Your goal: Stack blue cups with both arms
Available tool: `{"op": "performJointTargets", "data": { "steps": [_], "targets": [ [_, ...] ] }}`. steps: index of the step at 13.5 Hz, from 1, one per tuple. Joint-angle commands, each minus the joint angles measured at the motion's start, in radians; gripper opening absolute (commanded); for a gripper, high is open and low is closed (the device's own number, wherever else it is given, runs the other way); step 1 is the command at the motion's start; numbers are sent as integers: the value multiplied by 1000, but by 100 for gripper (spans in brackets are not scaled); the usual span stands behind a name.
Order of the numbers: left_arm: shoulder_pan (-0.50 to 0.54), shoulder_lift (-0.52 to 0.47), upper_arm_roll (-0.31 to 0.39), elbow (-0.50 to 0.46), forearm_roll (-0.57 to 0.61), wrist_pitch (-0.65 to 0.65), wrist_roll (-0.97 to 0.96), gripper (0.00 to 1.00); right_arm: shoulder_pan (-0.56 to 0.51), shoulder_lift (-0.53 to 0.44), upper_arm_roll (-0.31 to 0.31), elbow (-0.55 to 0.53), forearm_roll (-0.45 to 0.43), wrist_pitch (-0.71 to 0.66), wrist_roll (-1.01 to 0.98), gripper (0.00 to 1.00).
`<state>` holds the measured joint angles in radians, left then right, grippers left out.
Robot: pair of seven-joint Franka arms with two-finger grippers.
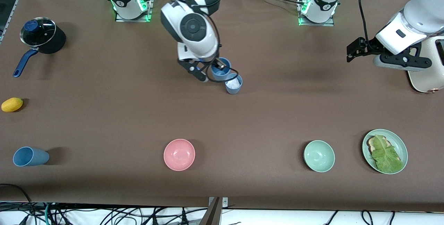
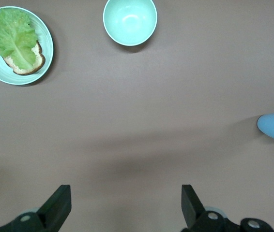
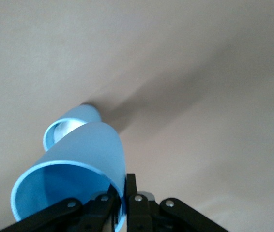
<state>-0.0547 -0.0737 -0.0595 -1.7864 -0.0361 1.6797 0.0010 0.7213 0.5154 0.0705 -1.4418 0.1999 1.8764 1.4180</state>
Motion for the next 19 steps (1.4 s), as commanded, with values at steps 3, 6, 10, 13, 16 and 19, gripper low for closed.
{"op": "performJointTargets", "data": {
  "steps": [3, 6, 10, 13, 16, 19],
  "targets": [
    [-27, 8, 27, -1, -8, -2, 25, 100, 27, 98, -9, 126, 39, -17, 41, 0],
    [-19, 12, 23, 16, -7, -2, 13, 100, 27, 120, -9, 130, 39, 22, 42, 0],
    [-14, 17, 24, 15, -7, -2, 13, 100, 27, 135, -11, 132, 41, 61, 39, 0],
    [-7, 25, 23, 18, -8, 3, 13, 100, 27, 146, -11, 132, 39, 66, 39, 0],
    [-7, 25, 21, 18, -10, 0, 11, 100, 27, 152, -12, 132, 39, 66, 45, 0],
    [-5, 25, 23, 18, -10, 0, 13, 100, 24, 150, -18, 133, 38, 66, 45, 100]
  ]
}}
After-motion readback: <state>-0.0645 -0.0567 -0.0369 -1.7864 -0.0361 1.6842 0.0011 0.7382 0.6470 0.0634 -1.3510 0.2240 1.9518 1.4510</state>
